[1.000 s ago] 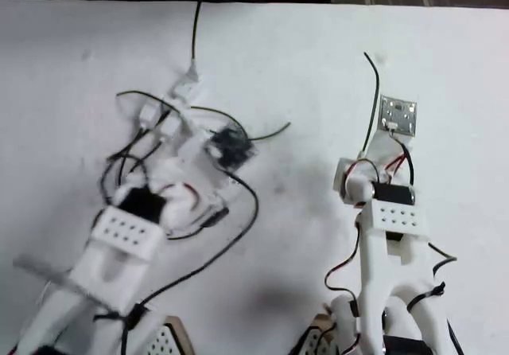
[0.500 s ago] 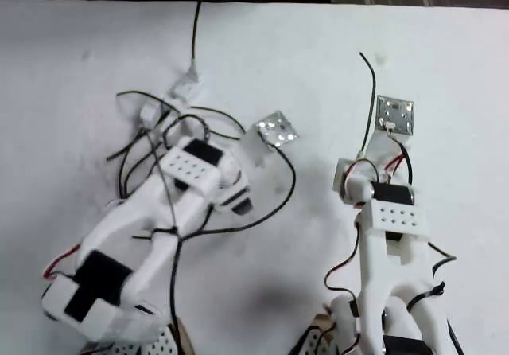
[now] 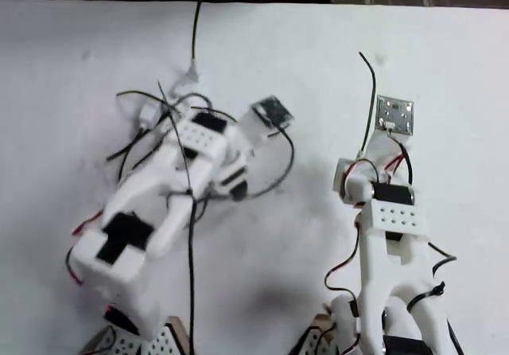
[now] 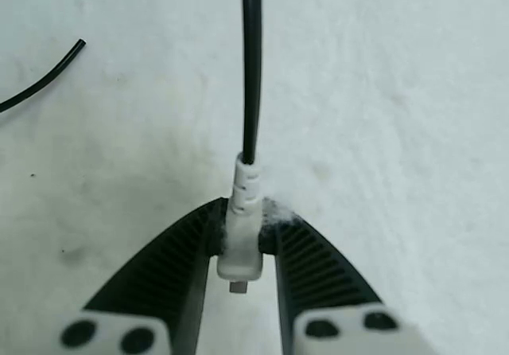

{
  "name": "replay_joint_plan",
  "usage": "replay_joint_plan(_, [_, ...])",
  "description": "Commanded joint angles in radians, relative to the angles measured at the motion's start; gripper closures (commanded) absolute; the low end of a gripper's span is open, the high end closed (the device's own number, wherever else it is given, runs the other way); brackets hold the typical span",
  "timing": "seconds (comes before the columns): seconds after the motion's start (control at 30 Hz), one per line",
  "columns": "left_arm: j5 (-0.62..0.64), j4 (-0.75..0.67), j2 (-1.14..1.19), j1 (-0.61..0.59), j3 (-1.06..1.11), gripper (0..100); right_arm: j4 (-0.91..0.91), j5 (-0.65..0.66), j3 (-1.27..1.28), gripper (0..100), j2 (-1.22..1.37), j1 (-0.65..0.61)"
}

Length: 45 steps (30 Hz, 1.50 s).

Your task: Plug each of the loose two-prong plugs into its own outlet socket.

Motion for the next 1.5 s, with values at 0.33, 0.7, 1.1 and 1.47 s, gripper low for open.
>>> replay_joint_plan(0.33, [0.005,0.175,0.222,-0.042,-0.338,85,-0.013,0.012,-0.005,98.1,-0.028,-0.001])
replay_joint_plan(0.7, [0.009,0.235,0.189,0.039,-0.285,97,-0.013,0.012,-0.005,98.1,-0.028,-0.001])
replay_joint_plan(1.1, [0.11,0.006,-0.417,0.157,0.308,97,-0.013,0.012,-0.005,98.1,-0.028,-0.002])
replay_joint_plan(1.47, [0.112,-0.103,-0.435,0.084,0.457,80,-0.012,0.012,-0.005,98.1,-0.027,-0.004])
